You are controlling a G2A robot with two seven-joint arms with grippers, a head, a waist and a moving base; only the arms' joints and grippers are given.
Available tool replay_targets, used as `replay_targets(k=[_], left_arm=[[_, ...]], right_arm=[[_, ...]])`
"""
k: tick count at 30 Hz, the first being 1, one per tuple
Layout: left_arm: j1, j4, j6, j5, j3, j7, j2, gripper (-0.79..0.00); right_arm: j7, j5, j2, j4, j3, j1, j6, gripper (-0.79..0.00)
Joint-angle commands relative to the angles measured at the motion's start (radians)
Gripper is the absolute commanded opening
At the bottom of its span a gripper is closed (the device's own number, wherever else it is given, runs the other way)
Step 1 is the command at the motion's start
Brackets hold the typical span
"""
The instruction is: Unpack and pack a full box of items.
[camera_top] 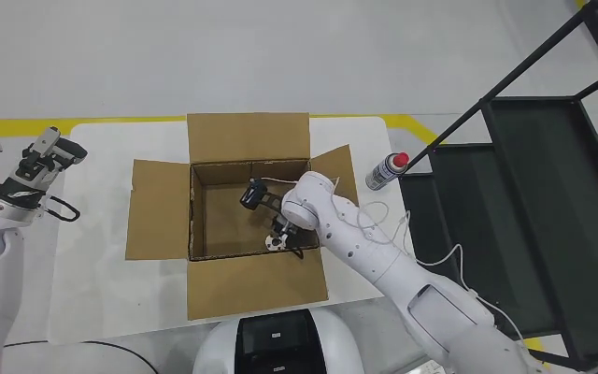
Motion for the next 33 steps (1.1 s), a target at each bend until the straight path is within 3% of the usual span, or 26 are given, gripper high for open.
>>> replay_targets(k=[1, 6, 17, 23, 33], left_arm=[[0.000, 0.000, 0.000, 0.000, 0.000, 0.000, 0.000, 0.000], [0.000, 0.000, 0.000, 0.000, 0.000, 0.000, 0.000, 0.000], [0.000, 0.000, 0.000, 0.000, 0.000, 0.000, 0.000, 0.000], [0.000, 0.000, 0.000, 0.000, 0.000, 0.000, 0.000, 0.000], [0.000, 0.000, 0.000, 0.000, 0.000, 0.000, 0.000, 0.000]], right_arm=[[0.016, 0.013, 0.004, -0.035, 0.012, -0.007, -0.008, -0.209], [0.062, -0.002, 0.018, -0.081, 0.038, -0.031, -0.018, -0.212], [0.062, 0.022, 0.020, -0.024, 0.041, -0.033, -0.031, -0.240], [0.039, 0.029, 0.015, 0.015, 0.029, -0.020, -0.028, -0.342], [0.004, 0.045, 0.001, 0.086, 0.004, 0.001, -0.013, -0.302]])
